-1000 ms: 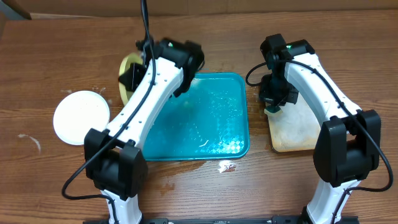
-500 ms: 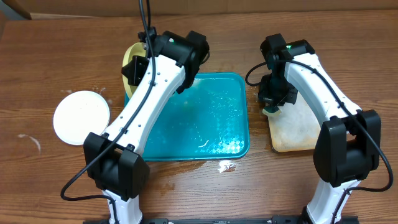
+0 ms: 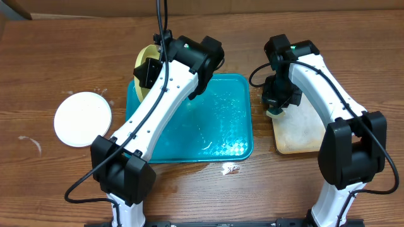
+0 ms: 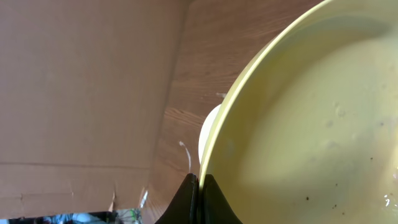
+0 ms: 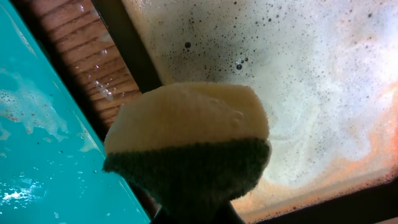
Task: Clean dirty plates on tray and stack at the side
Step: 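Lift the yellow plate off the tray with the left gripper, tilting it up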
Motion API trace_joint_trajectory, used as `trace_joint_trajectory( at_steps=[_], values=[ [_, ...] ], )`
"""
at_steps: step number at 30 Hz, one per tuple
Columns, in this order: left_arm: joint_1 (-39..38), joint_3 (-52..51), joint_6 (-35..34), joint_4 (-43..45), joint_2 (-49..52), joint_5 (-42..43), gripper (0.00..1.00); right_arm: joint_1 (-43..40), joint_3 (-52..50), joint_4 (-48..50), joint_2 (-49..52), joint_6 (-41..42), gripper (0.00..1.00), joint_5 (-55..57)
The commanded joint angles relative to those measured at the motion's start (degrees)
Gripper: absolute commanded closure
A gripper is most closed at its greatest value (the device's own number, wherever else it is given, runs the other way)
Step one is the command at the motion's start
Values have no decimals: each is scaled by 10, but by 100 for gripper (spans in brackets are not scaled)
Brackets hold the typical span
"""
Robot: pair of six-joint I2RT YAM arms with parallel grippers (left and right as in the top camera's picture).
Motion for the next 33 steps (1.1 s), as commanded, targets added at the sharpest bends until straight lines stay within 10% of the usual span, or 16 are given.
trace_joint_trajectory(
  at_steps=[1, 33],
  values=[
    [-16, 7, 5, -2, -3, -30, 96, -2, -2, 2, -14, 1, 96, 0],
    [-17, 7, 15, -2, -3, -69, 96, -2, -2, -3, -14, 0, 96, 0]
  ],
)
